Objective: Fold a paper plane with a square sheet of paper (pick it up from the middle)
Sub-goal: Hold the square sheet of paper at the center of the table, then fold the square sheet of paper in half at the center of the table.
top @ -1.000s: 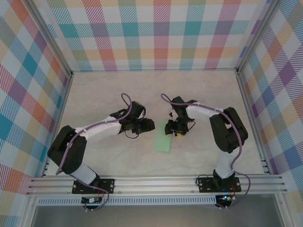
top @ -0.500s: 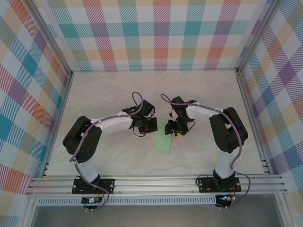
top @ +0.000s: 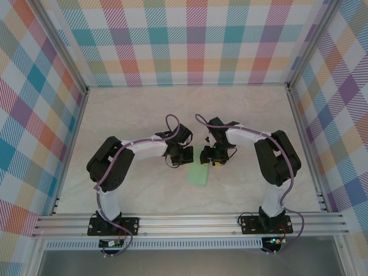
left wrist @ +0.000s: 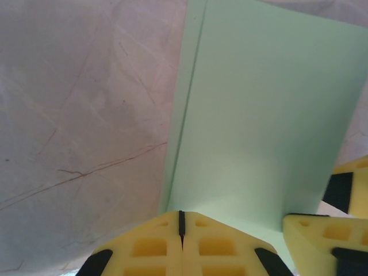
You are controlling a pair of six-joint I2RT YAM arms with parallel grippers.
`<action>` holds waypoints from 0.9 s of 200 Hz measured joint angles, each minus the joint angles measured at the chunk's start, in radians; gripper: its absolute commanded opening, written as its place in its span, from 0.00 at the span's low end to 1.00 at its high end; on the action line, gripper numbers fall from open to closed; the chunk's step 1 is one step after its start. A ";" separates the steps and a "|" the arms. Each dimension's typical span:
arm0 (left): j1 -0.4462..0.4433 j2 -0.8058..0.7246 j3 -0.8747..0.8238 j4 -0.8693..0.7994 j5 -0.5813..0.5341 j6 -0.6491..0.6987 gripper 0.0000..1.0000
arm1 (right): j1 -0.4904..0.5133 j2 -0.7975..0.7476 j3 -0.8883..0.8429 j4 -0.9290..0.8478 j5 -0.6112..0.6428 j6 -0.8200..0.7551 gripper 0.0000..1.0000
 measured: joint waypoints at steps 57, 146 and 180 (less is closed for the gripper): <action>0.000 0.011 0.000 0.005 0.003 -0.004 0.00 | 0.000 0.000 0.000 0.000 0.000 0.000 0.56; 0.000 0.011 -0.002 0.005 0.000 0.000 0.00 | 0.003 -0.122 -0.009 0.001 0.048 0.043 0.63; 0.000 0.011 -0.001 0.005 0.000 0.001 0.00 | -0.006 -0.249 -0.082 0.092 -0.017 0.105 0.35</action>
